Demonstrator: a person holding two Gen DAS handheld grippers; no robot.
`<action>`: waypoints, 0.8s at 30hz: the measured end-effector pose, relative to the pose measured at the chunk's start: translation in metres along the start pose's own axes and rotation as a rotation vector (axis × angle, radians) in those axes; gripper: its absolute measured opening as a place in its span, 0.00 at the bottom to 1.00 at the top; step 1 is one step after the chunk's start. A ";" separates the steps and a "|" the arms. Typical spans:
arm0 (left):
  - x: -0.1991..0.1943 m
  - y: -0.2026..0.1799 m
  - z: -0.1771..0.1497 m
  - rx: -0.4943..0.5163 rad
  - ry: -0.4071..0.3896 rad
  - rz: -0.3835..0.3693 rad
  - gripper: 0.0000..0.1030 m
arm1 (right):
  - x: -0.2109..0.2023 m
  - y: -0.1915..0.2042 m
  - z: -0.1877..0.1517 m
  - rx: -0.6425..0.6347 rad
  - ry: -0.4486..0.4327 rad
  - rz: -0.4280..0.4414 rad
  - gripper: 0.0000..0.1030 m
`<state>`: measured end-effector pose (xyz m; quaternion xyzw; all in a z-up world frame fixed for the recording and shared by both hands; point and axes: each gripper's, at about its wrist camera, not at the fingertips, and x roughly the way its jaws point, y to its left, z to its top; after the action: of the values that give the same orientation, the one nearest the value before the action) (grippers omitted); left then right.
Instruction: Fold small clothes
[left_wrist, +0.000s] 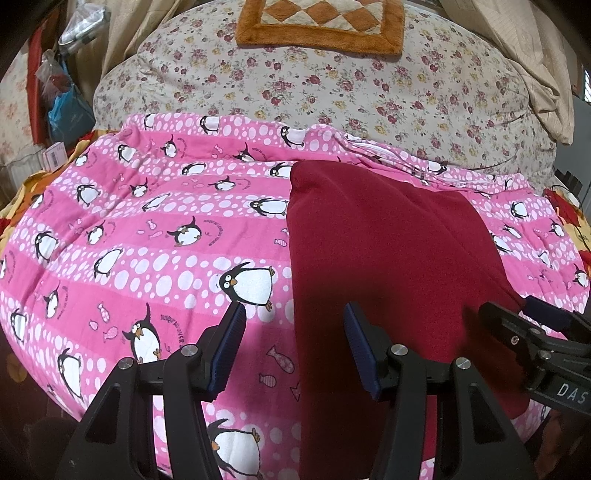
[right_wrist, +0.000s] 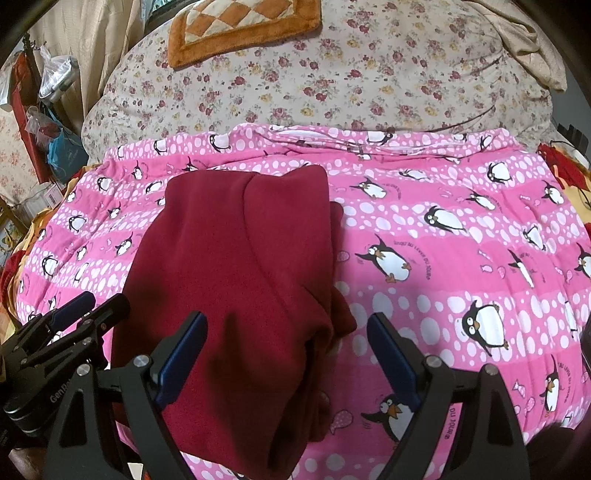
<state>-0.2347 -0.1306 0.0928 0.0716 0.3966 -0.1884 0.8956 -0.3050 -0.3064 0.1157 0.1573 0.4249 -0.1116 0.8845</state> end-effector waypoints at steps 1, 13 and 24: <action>0.000 0.000 0.000 -0.001 -0.001 -0.001 0.34 | 0.001 0.000 0.000 0.000 0.002 0.001 0.88; 0.000 0.000 -0.001 -0.002 -0.002 0.001 0.34 | 0.003 0.000 0.000 -0.004 0.013 0.004 0.88; 0.000 -0.002 0.000 -0.001 -0.008 -0.004 0.34 | 0.003 0.001 -0.001 -0.004 0.013 0.004 0.88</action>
<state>-0.2354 -0.1324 0.0933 0.0694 0.3931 -0.1904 0.8969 -0.3033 -0.3051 0.1128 0.1571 0.4305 -0.1079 0.8822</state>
